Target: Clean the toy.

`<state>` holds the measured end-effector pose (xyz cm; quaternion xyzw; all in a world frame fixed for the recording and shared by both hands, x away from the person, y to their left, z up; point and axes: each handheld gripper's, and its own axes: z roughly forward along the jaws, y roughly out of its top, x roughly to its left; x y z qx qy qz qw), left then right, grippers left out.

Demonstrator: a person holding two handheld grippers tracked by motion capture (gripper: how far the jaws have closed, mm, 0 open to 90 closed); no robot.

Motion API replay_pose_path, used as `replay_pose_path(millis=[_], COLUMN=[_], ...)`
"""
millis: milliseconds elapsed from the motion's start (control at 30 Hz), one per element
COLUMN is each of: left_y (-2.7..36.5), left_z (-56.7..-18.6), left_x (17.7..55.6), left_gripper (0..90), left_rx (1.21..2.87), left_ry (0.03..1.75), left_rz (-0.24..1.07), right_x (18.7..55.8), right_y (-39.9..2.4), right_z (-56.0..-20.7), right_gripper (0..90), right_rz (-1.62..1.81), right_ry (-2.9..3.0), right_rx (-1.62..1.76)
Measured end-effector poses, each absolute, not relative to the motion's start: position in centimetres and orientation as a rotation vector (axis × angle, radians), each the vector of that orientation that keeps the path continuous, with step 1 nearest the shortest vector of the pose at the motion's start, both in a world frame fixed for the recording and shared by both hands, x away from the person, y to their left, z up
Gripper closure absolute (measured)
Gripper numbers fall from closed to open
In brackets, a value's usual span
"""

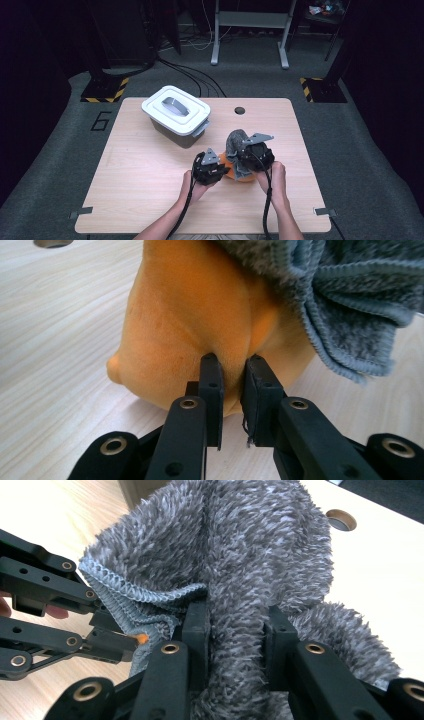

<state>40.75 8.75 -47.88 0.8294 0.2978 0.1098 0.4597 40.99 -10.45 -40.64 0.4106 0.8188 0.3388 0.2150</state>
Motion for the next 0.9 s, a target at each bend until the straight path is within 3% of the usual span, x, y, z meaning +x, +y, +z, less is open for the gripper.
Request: replay_pose_path(millis=[900], left_y=[9.0], left_z=[-48.6], left_x=[41.0], left_gripper=[79.7], left_rx=[2.019], left_ry=[0.791], left_rz=[0.269], right_x=[39.7], right_y=[-15.1], right_z=[-42.5], right_gripper=[68.2], right_rz=[0.943], right_ry=[2.199], right_rx=[1.287])
